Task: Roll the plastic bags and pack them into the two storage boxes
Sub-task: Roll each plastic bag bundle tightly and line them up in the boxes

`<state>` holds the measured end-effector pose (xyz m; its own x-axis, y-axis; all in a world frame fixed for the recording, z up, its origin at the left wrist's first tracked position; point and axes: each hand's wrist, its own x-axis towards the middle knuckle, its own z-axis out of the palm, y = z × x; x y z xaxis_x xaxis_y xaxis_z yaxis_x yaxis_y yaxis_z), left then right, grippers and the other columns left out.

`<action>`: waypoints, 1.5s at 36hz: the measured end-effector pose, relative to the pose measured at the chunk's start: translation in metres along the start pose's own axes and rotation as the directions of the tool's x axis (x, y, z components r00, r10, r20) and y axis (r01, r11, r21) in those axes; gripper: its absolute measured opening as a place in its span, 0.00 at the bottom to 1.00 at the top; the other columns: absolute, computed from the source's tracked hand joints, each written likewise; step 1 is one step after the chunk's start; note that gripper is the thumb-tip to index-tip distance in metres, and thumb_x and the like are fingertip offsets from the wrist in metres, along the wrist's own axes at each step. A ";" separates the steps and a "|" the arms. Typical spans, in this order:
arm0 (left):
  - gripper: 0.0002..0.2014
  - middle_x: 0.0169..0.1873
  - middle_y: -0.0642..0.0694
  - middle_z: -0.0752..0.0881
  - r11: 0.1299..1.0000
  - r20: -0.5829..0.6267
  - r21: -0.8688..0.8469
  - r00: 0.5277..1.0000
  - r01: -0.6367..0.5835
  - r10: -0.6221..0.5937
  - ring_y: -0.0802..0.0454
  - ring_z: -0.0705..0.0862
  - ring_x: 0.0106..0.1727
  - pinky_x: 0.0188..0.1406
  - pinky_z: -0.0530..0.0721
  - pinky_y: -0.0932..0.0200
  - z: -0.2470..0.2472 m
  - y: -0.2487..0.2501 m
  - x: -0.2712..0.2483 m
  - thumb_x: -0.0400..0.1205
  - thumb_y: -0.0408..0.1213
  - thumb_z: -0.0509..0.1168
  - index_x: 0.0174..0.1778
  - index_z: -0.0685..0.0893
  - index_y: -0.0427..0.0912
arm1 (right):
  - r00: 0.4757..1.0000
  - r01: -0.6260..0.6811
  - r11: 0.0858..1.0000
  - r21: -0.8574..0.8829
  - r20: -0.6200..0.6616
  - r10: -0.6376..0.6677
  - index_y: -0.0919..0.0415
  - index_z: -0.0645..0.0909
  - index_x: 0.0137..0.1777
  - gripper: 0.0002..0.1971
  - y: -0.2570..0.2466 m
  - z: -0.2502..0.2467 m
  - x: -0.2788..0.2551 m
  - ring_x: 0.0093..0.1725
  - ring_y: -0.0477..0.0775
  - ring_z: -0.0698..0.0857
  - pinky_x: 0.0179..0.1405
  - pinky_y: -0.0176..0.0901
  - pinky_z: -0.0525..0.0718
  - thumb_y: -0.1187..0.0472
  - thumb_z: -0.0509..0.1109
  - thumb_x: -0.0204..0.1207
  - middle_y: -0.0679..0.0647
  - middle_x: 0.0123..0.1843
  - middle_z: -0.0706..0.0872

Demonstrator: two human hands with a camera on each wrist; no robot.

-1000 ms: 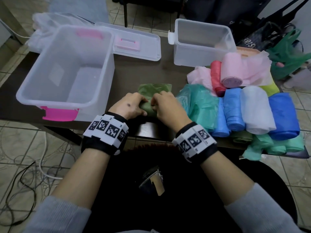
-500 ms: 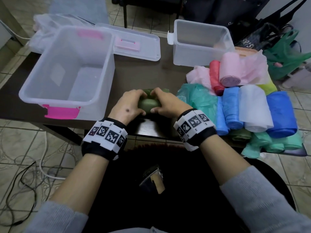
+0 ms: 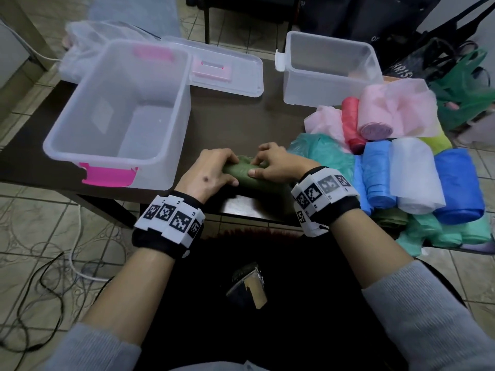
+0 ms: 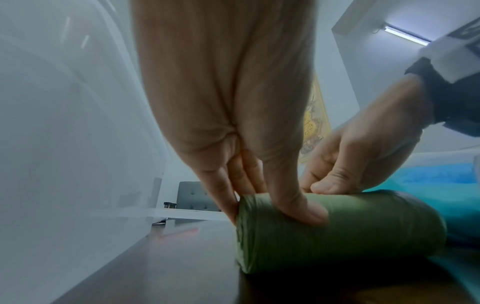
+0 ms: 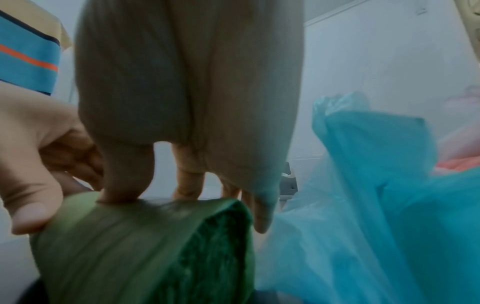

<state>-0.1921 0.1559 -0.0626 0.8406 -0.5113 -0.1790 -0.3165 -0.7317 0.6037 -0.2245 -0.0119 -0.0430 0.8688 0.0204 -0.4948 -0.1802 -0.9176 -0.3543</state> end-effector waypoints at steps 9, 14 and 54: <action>0.23 0.64 0.41 0.81 0.998 0.028 -0.048 0.998 0.050 -0.048 0.46 0.79 0.64 0.56 0.72 0.65 0.001 -0.005 0.004 0.72 0.35 0.75 0.64 0.83 0.47 | 0.999 -0.005 0.995 0.099 0.035 0.002 0.56 0.72 0.73 0.23 -0.006 0.006 -0.001 0.65 0.57 0.78 0.58 0.41 0.73 0.48 0.63 0.80 0.58 0.67 0.79; 0.22 0.64 0.41 0.80 0.997 0.049 -0.033 0.996 0.073 -0.071 0.46 0.79 0.64 0.62 0.76 0.59 0.001 -0.004 0.004 0.73 0.38 0.74 0.65 0.83 0.52 | 0.998 0.052 0.996 -0.066 -0.025 -0.054 0.59 0.68 0.73 0.38 -0.007 0.021 -0.009 0.68 0.58 0.70 0.69 0.52 0.71 0.35 0.68 0.71 0.59 0.66 0.72; 0.16 0.39 0.54 0.77 0.734 -0.661 -0.678 0.417 0.023 -0.624 0.58 0.74 0.37 0.28 0.69 0.75 -0.062 -0.067 -0.082 0.89 0.41 0.50 0.56 0.78 0.33 | 0.654 0.651 0.658 0.379 -0.720 -0.232 0.63 0.67 0.69 0.29 -0.166 -0.010 0.001 0.57 0.58 0.79 0.54 0.51 0.82 0.46 0.67 0.75 0.58 0.60 0.77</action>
<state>-0.2129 0.2747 -0.0405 0.8386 0.5412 0.0624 0.0853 -0.2436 0.9661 -0.1892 0.1365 0.0233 0.9420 -0.0595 0.3304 0.2723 -0.4399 -0.8557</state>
